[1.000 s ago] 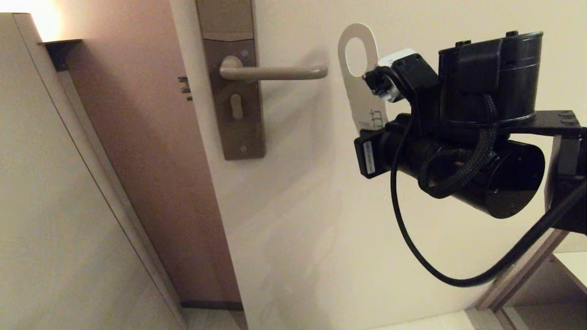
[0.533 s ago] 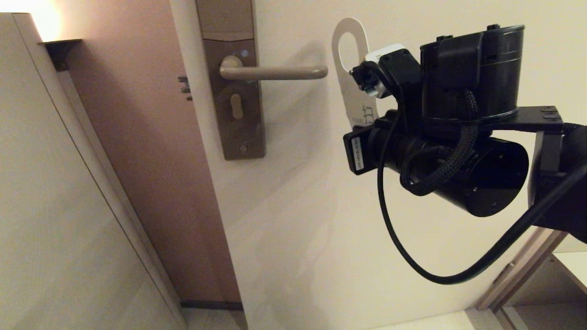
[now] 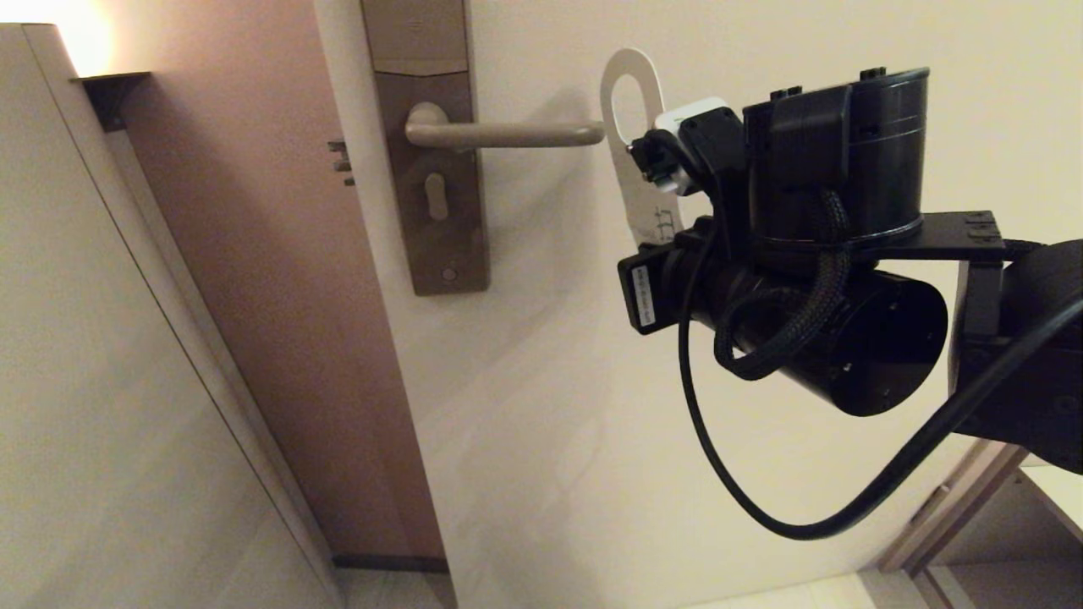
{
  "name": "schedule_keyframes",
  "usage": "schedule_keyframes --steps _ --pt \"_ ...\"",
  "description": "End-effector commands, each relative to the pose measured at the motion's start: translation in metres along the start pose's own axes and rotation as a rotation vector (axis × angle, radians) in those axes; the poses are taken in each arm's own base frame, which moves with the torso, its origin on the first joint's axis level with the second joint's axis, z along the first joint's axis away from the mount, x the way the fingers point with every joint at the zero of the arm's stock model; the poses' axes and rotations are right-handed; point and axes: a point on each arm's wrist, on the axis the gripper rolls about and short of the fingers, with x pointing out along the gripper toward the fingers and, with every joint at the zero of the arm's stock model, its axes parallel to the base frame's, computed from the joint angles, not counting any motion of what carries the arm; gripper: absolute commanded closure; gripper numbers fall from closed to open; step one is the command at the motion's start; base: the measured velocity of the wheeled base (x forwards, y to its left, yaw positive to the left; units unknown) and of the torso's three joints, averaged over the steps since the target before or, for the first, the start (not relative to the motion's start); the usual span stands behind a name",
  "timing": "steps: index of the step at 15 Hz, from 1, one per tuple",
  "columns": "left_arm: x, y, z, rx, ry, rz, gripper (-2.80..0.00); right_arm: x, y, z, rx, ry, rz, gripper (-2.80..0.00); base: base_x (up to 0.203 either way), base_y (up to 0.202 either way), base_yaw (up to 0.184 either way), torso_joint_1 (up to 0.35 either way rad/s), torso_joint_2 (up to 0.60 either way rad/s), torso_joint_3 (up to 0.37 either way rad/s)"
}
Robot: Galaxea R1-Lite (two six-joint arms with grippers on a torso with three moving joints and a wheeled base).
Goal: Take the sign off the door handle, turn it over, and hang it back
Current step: Hang the sign back with the other side facing out
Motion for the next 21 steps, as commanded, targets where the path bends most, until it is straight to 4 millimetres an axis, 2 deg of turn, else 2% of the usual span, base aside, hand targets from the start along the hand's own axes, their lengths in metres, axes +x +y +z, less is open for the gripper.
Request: schedule_keyframes --steps 1,14,21 --pt "0.0 0.0 0.0 -0.001 0.001 -0.001 0.0 0.003 0.005 -0.002 -0.001 0.007 -0.002 0.0 0.0 0.0 0.0 0.0 0.0 0.0" --pt "0.0 0.0 0.0 0.0 0.001 -0.001 0.0 0.01 0.029 -0.01 -0.008 0.019 0.01 0.0 0.0 0.0 0.0 0.0 0.0 0.0" --pt "0.0 0.0 0.0 -0.001 -0.001 -0.001 0.0 0.008 0.055 -0.012 -0.016 -0.006 0.014 0.0 0.0 0.0 0.0 0.0 0.0 0.0"
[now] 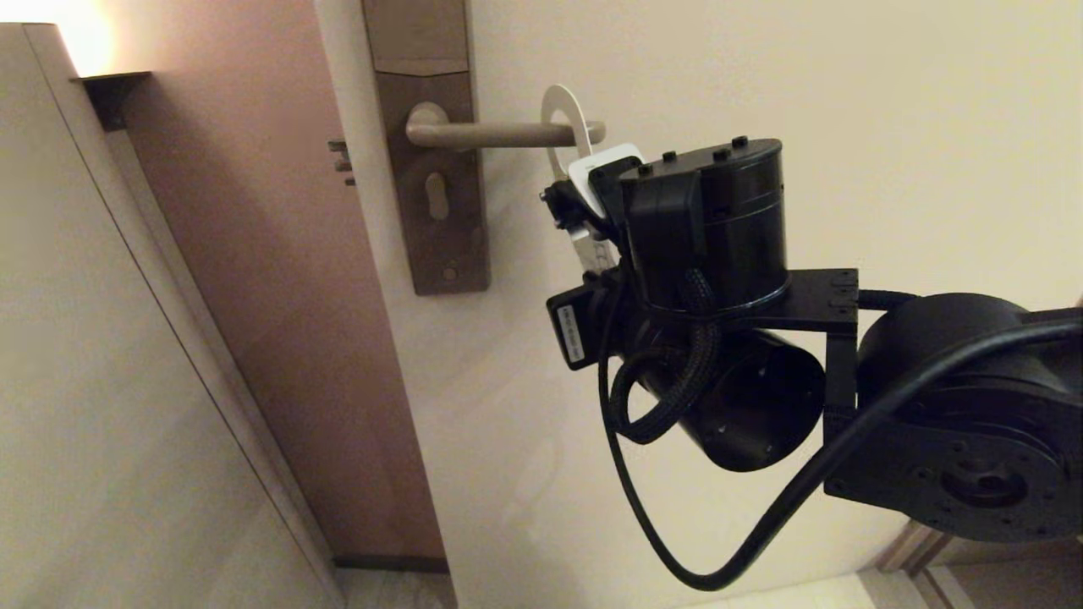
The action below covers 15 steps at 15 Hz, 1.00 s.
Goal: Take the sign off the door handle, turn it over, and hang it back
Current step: Hang the sign back with the other side facing out
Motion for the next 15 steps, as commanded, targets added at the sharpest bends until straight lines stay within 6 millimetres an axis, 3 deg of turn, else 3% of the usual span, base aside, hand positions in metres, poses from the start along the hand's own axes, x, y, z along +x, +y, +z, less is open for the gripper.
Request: schedule_keyframes --steps 1,8,15 --pt "0.0 0.0 0.0 0.0 0.001 0.0 0.0 0.002 0.008 -0.001 -0.005 -0.001 0.006 0.0 0.0 0.0 0.0 0.0 0.0 0.0" --pt "0.0 0.0 0.0 0.0 0.001 0.002 0.0 -0.001 0.035 0.005 0.022 -0.05 0.058 0.0 0.0 0.0 0.0 0.0 0.0 0.0" --pt "0.0 0.0 0.0 -0.001 0.001 0.0 0.0 0.002 0.043 0.008 0.029 -0.062 0.067 0.0 0.0 0.0 0.0 0.0 0.0 0.0"
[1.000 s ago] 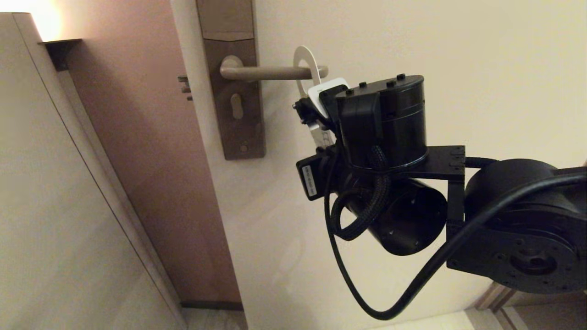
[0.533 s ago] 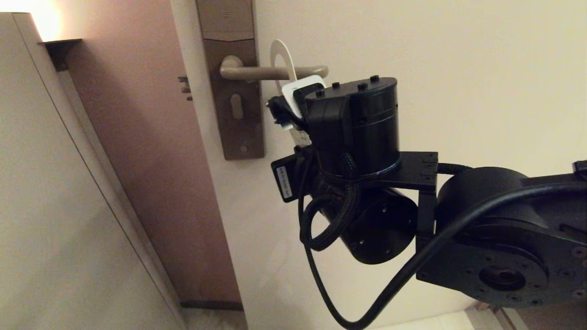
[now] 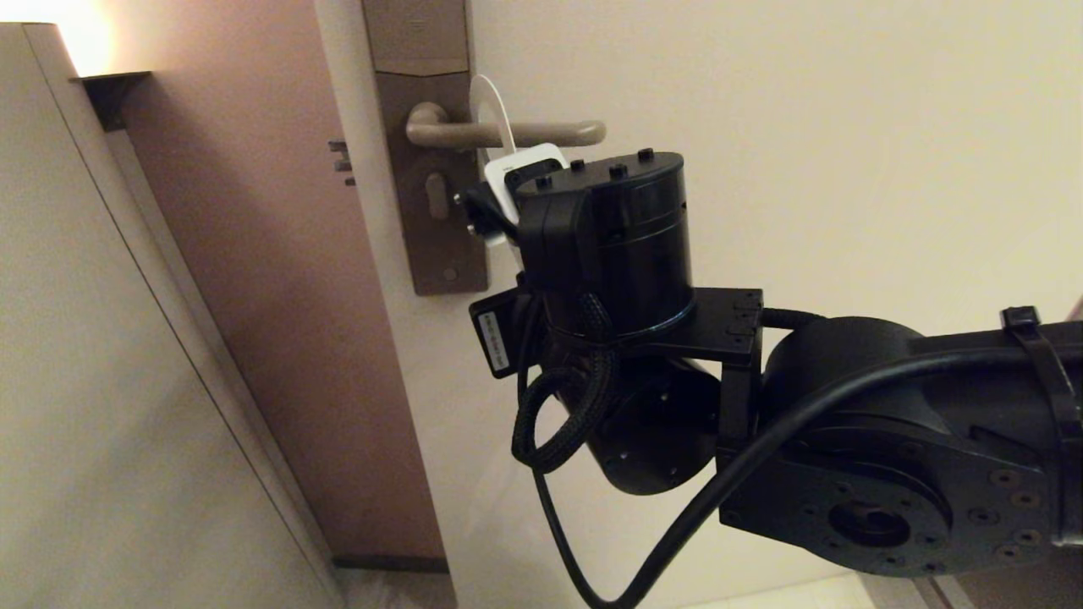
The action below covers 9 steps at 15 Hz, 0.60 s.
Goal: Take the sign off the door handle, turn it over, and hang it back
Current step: Hang the sign back with the other side facing out
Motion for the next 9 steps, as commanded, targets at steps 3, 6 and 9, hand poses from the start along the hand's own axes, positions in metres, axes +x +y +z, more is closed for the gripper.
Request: schedule_keyframes --steps 3,6,9 --pt "0.0001 0.0 0.0001 0.001 0.0 -0.001 0.0 0.0012 0.0032 -0.0023 -0.003 0.003 0.0 0.0 0.0 0.0 0.0 0.0 0.0 0.0" --pt "0.0001 0.0 0.0 0.001 0.001 0.0 0.0 -0.0014 0.0063 -0.0022 -0.004 0.002 0.01 -2.8 0.0 0.0 0.0 0.0 0.0 0.0" --pt "0.0001 0.0 0.0001 0.001 0.0 -0.001 0.0 -0.0036 0.0069 -0.0021 -0.006 0.002 0.016 -2.8 0.0 0.0 0.0 0.0 0.0 0.0"
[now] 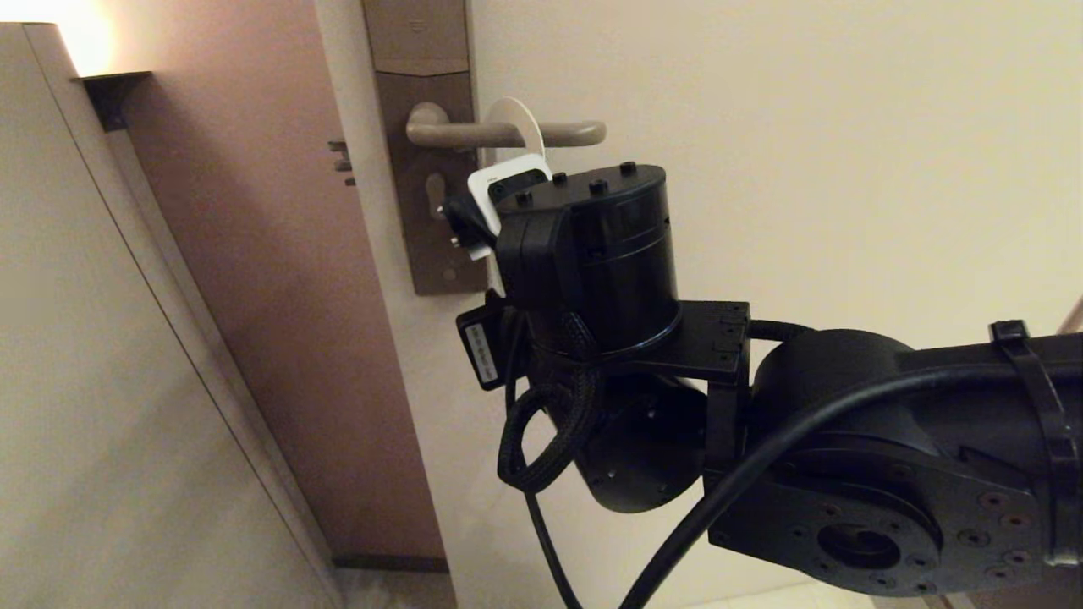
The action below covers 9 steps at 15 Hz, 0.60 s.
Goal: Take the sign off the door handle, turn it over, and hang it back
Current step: Hang the sign back with the other side facing out
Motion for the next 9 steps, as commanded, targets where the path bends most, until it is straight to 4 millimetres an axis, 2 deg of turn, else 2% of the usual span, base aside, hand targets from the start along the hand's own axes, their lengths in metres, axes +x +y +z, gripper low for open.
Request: schedule_keyframes --steps 1,6,9 --pt "0.0 0.0 0.0 0.0 0.001 0.0 0.0 -0.003 0.0 0.0 -0.002 0.0 0.0 -2.8 0.0 0.0 0.0 0.0 0.0 0.0" --pt "0.0 0.0 0.0 0.001 0.001 -0.001 0.0 -0.015 -0.003 0.003 -0.002 -0.007 0.016 -2.8 0.0 0.0 0.0 0.0 0.0 0.0" --pt "0.0 0.0 0.0 0.0 0.001 0.001 0.0 -0.03 -0.016 0.001 -0.006 0.0 0.023 -2.8 0.0 0.0 0.0 0.0 0.0 0.0"
